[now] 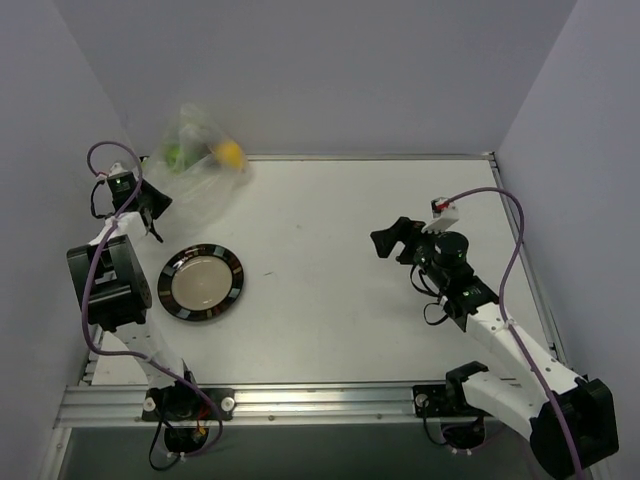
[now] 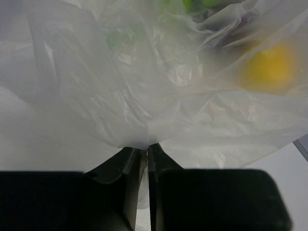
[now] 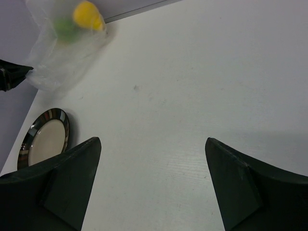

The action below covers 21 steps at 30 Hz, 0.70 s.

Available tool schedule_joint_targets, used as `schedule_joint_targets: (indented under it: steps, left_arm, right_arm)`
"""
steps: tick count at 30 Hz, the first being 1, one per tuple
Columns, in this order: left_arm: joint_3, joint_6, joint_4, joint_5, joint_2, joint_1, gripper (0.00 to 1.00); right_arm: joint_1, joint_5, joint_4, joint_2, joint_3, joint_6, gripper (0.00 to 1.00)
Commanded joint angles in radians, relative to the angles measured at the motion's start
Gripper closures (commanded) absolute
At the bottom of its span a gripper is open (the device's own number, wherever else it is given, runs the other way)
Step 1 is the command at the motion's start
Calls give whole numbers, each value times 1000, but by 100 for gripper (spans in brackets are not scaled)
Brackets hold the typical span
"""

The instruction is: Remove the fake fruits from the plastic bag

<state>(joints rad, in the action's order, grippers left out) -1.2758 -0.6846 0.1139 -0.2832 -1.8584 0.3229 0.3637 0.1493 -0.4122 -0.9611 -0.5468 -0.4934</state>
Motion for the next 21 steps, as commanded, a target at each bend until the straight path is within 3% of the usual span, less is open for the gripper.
schedule_joint_targets:
  steps: [1,4,7,17,19,20,21]
  left_arm:
    - [19,-68,147,-65,62,-11,93]
    - [68,-134,216,-91,126,-42,97]
    - [127,-177,242,-76,207,-122,98]
    - [331,-312,362,208,354,-566,95]
    - [301,-305,368,243,331,-682,83]
    - [280,-299,365,240,318,-712,70]
    - [261,-291,356,233,306,-735,39]
  right_arm:
    - [12,30,-82,-30,-5,6,15]
    - [23,55,-100,-66,-10,0,21]
    - [41,68,-115,-94,-10,-8,18]
    - [72,76,-63,-172,-79,10,13]
    - [73,70,-51,-204,-105,1,10]
    - [76,70,-45,-215,-114,-7,8]
    - [81,67,-39,-223,-122,-11,6]
